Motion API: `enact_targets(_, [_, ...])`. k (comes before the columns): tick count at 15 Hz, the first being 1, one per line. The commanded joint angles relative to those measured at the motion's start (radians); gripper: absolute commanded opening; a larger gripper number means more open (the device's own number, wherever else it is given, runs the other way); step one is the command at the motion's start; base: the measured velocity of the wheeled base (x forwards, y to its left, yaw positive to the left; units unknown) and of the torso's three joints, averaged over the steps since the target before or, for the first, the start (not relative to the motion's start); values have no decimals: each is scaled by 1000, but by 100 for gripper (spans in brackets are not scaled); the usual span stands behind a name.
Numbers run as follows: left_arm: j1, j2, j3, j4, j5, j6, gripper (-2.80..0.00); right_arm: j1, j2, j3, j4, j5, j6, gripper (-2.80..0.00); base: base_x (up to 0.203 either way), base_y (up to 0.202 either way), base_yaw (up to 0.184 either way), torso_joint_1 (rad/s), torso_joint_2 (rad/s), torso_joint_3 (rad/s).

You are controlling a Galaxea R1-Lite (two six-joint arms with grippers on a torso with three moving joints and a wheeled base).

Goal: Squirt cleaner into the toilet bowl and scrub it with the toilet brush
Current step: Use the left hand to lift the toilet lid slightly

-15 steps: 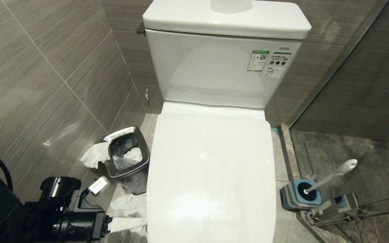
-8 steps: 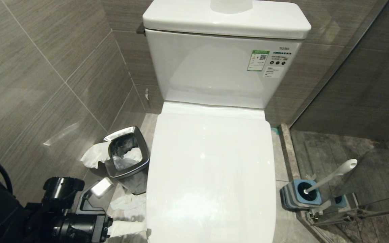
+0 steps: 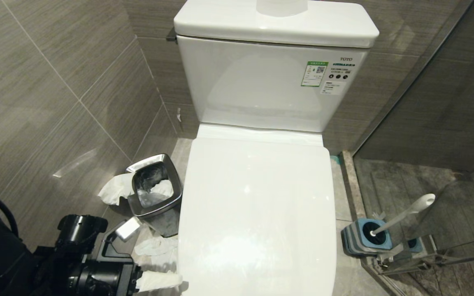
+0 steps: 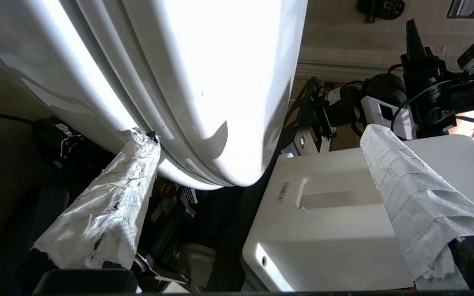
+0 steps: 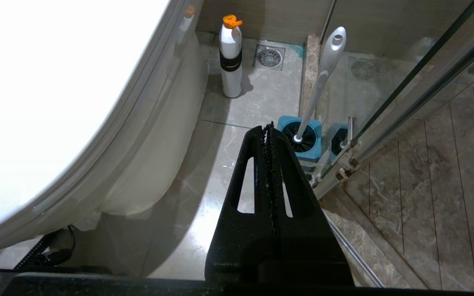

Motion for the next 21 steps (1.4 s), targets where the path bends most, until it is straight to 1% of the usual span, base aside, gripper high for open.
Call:
enact_targets(1, [-2,2,2,-3,-3,3,0,0,0,0,-1,0,1,-280,0,0,0,0,0,0])
enact_targets(3, [-6,3,3,-2,9,8,0,0,0,0,-1,0,1,-280,0,0,0,0,0,0])
enact_targets(8, [-56,0,5,-3,19,14,0,0,1,0,0,0,1,-280,0,0,0,0,0,0])
enact_targets(10, [-78,-3,4,-5,41,14,0,0,0,0,0,0,1,-280,0,0,0,0,0,0])
enact_targets(12, [-81,-1,1,-5,49,18,0,0,0,0,0,0,1,-280,0,0,0,0,0,0])
enact_targets(14, [-81,2,-1,-7,75,21,0,0,0,0,0,0,1,-280,0,0,0,0,0,0])
enact_targets(15, [-83,2,-3,-7,78,21,0,0,2,0,0,0,1,-280,0,0,0,0,0,0])
enact_targets(16, [-88,2,-4,-8,81,23,0,0,0,0,-1,0,1,-280,0,0,0,0,0,0])
enact_targets(18, [-102,0,-6,-15,108,29,0,0,0,0,0,0,1,-280,0,0,0,0,0,0])
enact_targets(21, [-123,-5,-3,-31,118,32,0,0,0,0,-1,0,1,-280,0,0,0,0,0,0])
